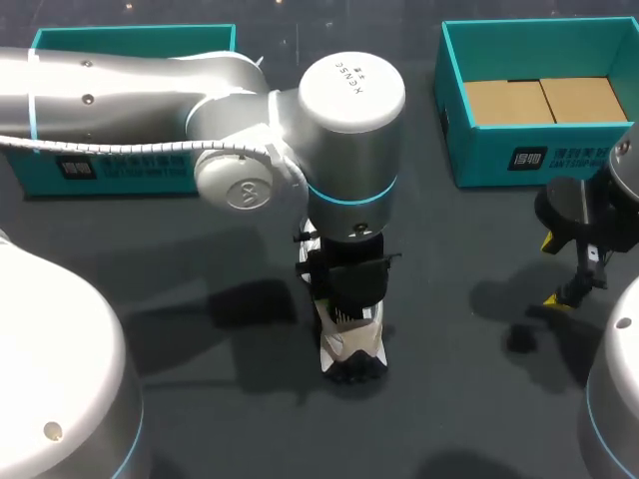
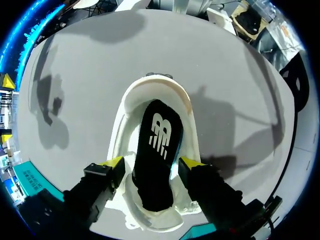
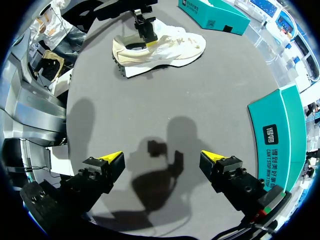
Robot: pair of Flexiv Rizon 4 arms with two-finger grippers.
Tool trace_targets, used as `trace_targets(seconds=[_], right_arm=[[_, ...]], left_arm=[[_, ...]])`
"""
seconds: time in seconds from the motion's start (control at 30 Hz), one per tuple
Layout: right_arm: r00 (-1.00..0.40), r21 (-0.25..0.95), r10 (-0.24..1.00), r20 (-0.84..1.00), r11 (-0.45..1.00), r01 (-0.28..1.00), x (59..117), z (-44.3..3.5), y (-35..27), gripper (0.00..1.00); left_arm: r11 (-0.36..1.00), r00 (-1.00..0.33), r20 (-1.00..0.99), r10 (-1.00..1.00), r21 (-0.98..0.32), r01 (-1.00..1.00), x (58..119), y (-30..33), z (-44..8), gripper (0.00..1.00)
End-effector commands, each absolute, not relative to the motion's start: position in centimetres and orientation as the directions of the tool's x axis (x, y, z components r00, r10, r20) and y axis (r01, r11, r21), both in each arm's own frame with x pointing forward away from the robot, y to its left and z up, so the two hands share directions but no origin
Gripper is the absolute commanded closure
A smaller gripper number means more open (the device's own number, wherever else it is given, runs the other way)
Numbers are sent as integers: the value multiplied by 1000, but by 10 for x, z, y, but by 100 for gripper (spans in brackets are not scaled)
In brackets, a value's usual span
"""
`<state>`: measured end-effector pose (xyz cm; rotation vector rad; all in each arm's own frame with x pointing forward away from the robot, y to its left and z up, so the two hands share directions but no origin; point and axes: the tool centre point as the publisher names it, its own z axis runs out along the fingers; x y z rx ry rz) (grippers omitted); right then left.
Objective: Take the shoe out of the shoebox, open the shoe tongue, remove and reinsert the insole, then place the shoe into the shoebox
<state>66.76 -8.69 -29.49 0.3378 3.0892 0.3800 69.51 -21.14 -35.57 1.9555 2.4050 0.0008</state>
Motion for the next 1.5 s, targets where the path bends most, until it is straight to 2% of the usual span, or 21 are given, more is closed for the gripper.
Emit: trace_targets(seconds=[0.03, 0.1, 0.17, 0.53, 0.8, 0.97, 1.5], right_arm=[[-977, 241, 215, 12, 947, 211, 666, -295, -87, 0], [-977, 241, 215, 12, 947, 211, 666, -295, -87, 0], [-977, 241, 215, 12, 947, 211, 666, -295, -87, 0], [-977, 241, 215, 12, 947, 211, 666, -295, -87, 0], [-977, 241, 215, 12, 947, 211, 666, -295, -87, 0], [-977, 241, 215, 12, 947, 211, 666, -295, -87, 0], [-977, 241, 215, 12, 947, 211, 666, -295, -87, 0]], left_arm=[[205, -204, -35, 978, 28, 978, 697, -209, -354, 12], [206, -205, -38, 978, 29, 978, 698, -209, -353, 3], [208, -207, -44, 977, 28, 978, 699, -209, -351, 3], [220, -218, -62, 974, 18, 975, 710, -213, -347, 14], [217, -217, -58, 975, 5, 976, 714, -215, -348, 14], [218, -217, -54, 975, 4, 976, 715, -215, -348, 21], [223, -223, -57, 973, -2, 975, 732, -203, -336, 17]])
